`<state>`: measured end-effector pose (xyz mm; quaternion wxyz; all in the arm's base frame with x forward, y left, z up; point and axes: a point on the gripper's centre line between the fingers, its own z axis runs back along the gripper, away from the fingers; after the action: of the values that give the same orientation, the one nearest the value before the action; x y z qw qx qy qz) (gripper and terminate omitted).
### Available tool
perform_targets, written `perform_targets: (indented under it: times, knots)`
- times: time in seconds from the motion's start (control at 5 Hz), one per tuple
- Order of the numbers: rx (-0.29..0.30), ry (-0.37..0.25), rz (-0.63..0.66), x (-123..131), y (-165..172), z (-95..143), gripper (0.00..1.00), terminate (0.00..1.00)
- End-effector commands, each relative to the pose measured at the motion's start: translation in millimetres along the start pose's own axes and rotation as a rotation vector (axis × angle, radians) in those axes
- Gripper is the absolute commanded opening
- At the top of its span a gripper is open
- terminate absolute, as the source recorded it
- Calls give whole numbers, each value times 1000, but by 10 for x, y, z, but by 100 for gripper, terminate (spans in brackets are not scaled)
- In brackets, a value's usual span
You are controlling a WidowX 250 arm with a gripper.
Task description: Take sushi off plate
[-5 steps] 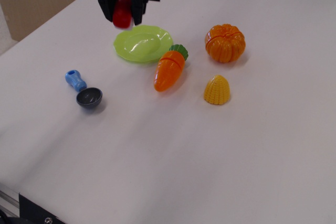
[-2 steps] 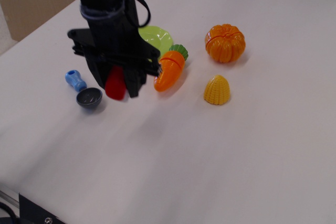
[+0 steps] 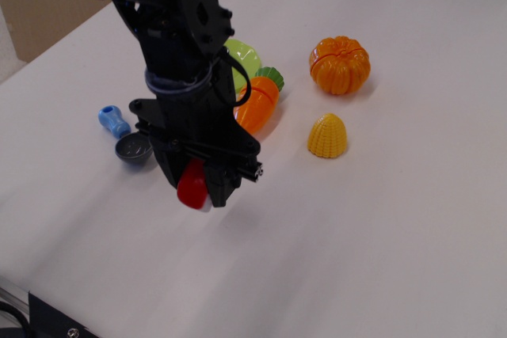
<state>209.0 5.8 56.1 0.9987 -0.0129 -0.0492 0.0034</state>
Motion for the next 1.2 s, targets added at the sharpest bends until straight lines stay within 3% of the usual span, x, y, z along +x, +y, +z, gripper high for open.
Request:
perform_targets:
  times: [0.0, 0.2, 0.6, 0.8, 1.0]
  knots:
    - [54, 40, 84, -60, 385, -131, 0, 0]
    - [96, 67, 86, -142, 461, -180, 0, 0]
    - [97, 102, 87, -411, 567, -223, 0, 0]
    - [127, 102, 93, -479, 599, -246, 100, 0]
    - [124, 46, 108, -394, 547, -89, 100, 0]
